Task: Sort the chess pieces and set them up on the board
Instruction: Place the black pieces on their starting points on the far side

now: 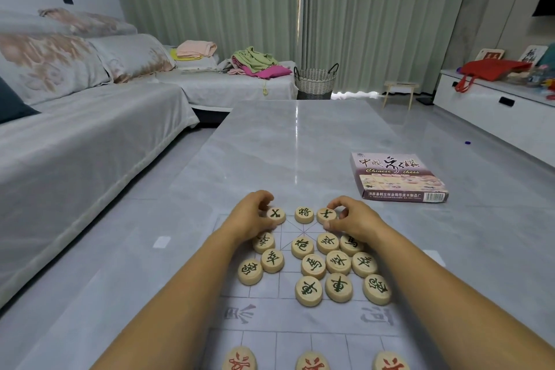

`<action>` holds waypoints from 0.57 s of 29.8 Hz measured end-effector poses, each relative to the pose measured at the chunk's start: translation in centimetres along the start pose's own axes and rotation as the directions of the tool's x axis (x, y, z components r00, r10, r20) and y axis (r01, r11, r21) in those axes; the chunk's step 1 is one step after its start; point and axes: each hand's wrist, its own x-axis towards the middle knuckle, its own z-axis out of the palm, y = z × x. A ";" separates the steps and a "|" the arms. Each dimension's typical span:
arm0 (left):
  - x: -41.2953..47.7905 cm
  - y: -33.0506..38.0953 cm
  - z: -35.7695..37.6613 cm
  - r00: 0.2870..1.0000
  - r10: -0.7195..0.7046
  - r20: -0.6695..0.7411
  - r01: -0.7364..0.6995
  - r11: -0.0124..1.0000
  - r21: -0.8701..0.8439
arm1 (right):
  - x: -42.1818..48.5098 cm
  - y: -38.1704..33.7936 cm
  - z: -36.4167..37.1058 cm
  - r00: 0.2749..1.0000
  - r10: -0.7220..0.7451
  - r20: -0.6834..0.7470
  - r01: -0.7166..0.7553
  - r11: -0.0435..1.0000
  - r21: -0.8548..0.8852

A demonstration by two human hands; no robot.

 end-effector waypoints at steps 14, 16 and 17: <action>1.4 0.2 1.3 0.993 -0.075 -0.087 0.080 0.996 0.048 | 0.2 0.2 0.0 1.000 0.003 0.021 -0.003 0.999 0.040; 1.5 0.1 1.3 0.994 -0.076 -0.082 0.079 0.996 0.037 | 0.2 0.3 0.0 1.000 0.004 0.016 -0.005 1.000 0.031; 1.5 0.1 1.3 0.994 -0.073 -0.082 0.076 0.997 0.034 | 0.2 0.3 0.0 1.000 0.003 0.009 -0.003 1.000 0.021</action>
